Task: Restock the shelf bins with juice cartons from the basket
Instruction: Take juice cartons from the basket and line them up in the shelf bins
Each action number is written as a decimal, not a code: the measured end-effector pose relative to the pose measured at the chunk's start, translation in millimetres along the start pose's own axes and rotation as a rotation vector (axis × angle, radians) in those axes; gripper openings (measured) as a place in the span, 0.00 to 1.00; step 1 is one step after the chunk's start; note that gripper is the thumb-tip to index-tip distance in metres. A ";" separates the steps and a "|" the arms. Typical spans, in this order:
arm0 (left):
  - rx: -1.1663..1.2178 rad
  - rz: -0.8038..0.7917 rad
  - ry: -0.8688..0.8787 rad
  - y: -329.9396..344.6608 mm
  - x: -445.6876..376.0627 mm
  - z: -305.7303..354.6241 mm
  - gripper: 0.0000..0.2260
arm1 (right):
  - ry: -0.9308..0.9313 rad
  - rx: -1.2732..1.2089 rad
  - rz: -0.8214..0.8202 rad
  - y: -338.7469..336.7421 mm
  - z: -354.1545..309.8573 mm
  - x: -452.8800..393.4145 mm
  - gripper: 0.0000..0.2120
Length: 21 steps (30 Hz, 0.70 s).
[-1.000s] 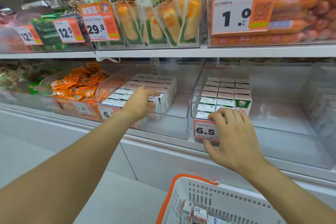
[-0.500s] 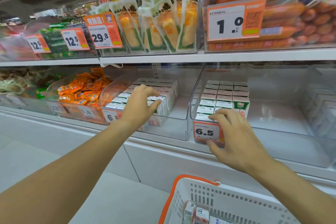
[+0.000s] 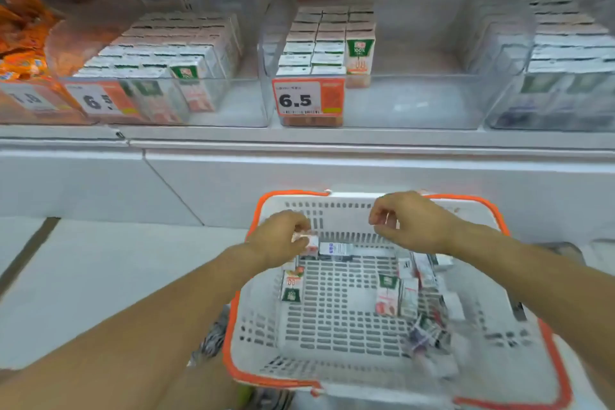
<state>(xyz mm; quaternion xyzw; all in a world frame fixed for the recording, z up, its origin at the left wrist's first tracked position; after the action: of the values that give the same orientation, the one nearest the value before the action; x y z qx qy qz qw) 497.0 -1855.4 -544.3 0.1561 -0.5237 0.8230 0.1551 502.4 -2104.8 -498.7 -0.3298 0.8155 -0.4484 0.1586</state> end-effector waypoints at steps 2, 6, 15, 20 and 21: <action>-0.012 0.036 -0.051 31.2 -4.9 -10.7 0.13 | 0.106 -0.037 -0.107 20.3 18.6 23.4 0.03; 0.126 -0.105 -0.153 89.3 -17.2 -23.6 0.14 | 0.303 -0.131 -0.171 60.4 52.2 56.9 0.06; 0.267 -0.479 -0.339 215.7 -45.4 15.0 0.23 | 0.516 -0.292 -0.649 146.4 101.0 108.0 0.30; 0.371 -0.441 -0.326 251.2 -64.5 51.1 0.30 | 0.355 -0.201 -0.738 152.5 101.8 123.4 0.33; 0.370 -0.420 -0.302 256.7 -68.6 53.4 0.31 | 0.341 -0.211 -0.706 153.4 105.2 124.8 0.30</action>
<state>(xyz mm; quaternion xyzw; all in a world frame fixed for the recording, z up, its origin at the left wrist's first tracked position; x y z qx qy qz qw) 456.5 -2013.9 -760.4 0.4070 -0.3386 0.8217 0.2110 408.7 -2197.3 -679.9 -0.5251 0.7083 -0.4373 -0.1772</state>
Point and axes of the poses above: each hand's wrist, its own x-axis away from the middle knuckle, its own y-axis out of the palm, z = x × y, the point moved 3 cm from there along -x, towards the middle knuckle, and after that the axes turned 15 degrees about -y, right-handed, at the moved point
